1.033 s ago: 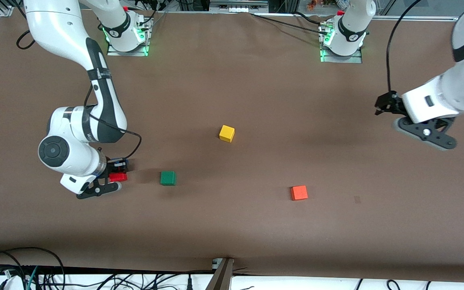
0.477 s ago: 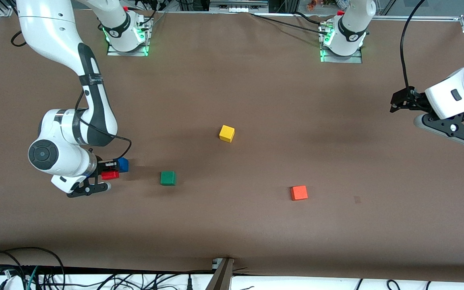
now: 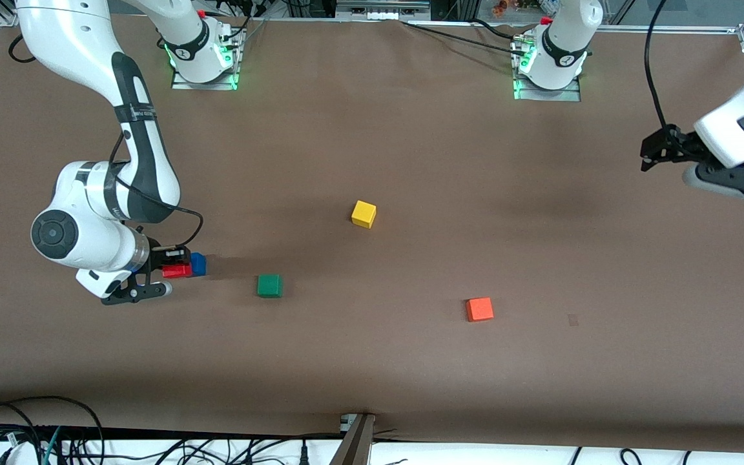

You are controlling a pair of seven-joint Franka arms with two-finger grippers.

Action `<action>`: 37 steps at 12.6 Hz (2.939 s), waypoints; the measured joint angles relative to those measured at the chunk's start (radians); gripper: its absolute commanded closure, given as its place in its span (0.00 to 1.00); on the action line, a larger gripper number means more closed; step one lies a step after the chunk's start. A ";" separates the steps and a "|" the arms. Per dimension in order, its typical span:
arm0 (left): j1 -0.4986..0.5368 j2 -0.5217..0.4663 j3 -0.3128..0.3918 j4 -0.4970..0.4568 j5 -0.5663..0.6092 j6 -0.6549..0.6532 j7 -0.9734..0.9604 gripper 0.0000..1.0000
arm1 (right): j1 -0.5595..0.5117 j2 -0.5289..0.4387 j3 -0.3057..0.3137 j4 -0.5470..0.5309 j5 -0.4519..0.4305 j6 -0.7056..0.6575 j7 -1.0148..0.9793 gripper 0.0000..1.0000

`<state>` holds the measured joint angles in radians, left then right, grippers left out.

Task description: Pass red block to right arm, stack on blue

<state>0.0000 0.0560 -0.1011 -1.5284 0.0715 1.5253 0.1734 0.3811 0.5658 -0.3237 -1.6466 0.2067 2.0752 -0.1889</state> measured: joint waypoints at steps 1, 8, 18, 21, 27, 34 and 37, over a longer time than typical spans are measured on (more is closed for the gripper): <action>-0.012 -0.052 0.010 -0.067 0.000 0.026 -0.029 0.00 | 0.000 -0.008 0.000 -0.023 0.001 0.022 0.000 1.00; -0.034 -0.118 0.046 -0.162 -0.017 0.062 -0.115 0.00 | 0.001 -0.015 0.000 -0.077 0.028 0.071 0.000 1.00; -0.034 -0.116 0.057 -0.162 -0.064 0.063 -0.176 0.00 | 0.002 -0.042 0.004 -0.144 0.033 0.127 0.000 0.00; -0.034 -0.115 0.059 -0.162 -0.065 0.062 -0.177 0.00 | 0.002 -0.046 0.004 -0.137 0.033 0.134 0.000 0.00; -0.034 -0.114 0.059 -0.162 -0.065 0.062 -0.181 0.00 | 0.000 -0.056 0.002 -0.045 0.033 0.046 -0.001 0.00; -0.032 -0.112 0.059 -0.162 -0.065 0.045 -0.183 0.00 | -0.044 -0.075 -0.027 0.161 0.032 -0.263 -0.007 0.00; -0.031 -0.112 0.059 -0.162 -0.065 0.044 -0.183 0.00 | -0.054 -0.152 -0.039 0.220 -0.017 -0.409 -0.007 0.00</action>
<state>-0.0315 -0.0555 -0.0418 -1.6904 0.0061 1.5698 -0.0094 0.3268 0.4140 -0.3628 -1.4264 0.1899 1.6660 -0.1960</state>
